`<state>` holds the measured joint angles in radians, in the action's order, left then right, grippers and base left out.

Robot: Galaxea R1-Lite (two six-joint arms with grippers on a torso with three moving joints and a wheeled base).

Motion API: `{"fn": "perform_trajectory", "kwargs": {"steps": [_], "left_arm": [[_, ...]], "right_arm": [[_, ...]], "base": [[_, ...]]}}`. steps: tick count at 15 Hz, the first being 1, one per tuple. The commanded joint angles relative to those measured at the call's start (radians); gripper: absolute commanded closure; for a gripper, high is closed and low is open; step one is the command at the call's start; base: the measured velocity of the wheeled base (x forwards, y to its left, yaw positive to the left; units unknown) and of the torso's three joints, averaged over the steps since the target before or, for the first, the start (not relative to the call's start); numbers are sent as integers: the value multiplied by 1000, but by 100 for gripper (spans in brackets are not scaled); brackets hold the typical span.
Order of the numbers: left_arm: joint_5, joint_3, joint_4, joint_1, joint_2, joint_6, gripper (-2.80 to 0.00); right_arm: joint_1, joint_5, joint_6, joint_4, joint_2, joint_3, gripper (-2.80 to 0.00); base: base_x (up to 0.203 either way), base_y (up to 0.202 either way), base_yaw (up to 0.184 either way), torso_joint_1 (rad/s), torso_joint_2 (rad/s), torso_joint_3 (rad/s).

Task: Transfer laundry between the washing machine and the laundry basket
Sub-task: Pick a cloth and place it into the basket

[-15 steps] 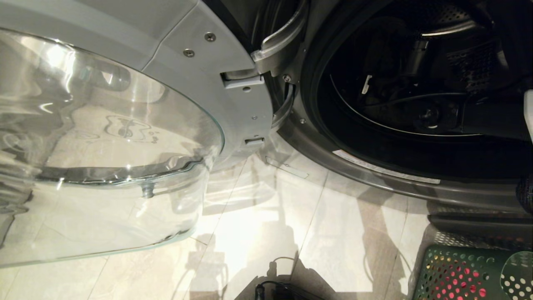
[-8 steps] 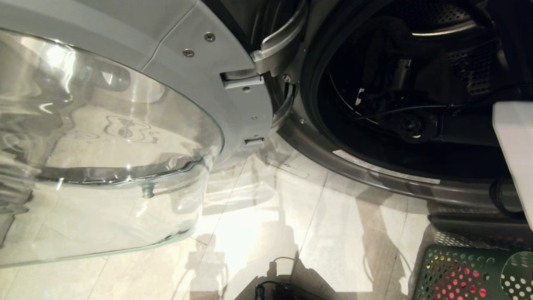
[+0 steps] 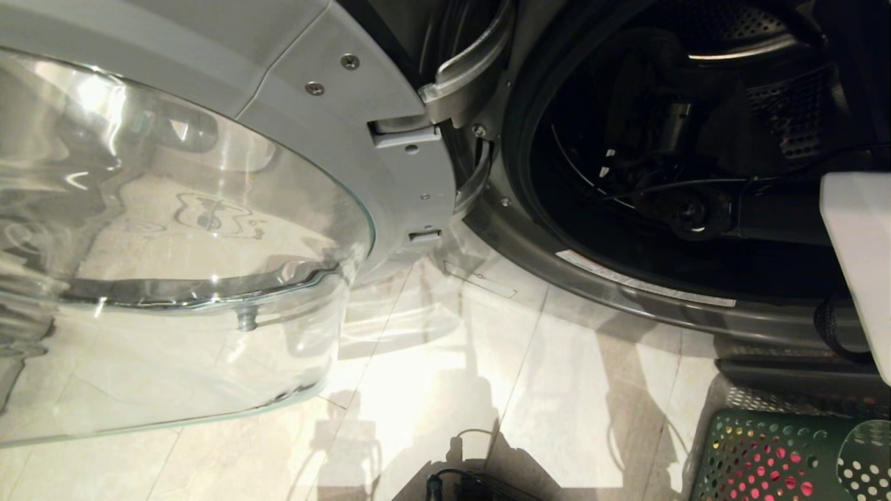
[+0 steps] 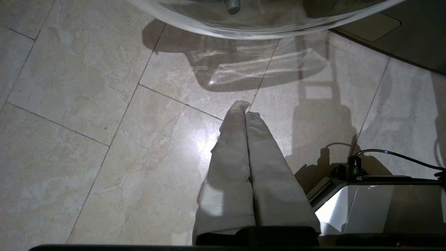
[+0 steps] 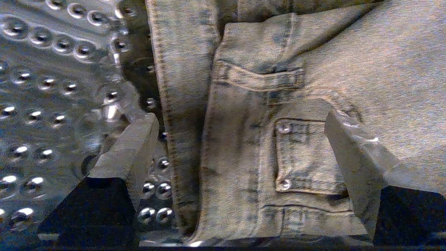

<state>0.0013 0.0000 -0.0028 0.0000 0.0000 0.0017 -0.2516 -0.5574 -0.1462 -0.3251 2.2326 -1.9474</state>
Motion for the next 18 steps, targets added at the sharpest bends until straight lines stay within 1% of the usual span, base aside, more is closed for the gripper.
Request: {"fn": "perform_trajectory", "kwargs": {"steps": [1, 11, 18], "left_arm": [[0, 0, 0, 0, 2, 0, 0], [0, 0, 0, 0, 2, 0, 0], [0, 0, 0, 0, 1, 0, 0]], "right_arm": [[6, -2, -3, -2, 1, 1, 0], [28, -2, -6, 0, -7, 1, 0], [28, -2, -4, 1, -11, 1, 0]], "base": [[0, 0, 0, 0, 0, 0], [0, 0, 0, 0, 0, 0], [0, 0, 0, 0, 0, 0]]}}
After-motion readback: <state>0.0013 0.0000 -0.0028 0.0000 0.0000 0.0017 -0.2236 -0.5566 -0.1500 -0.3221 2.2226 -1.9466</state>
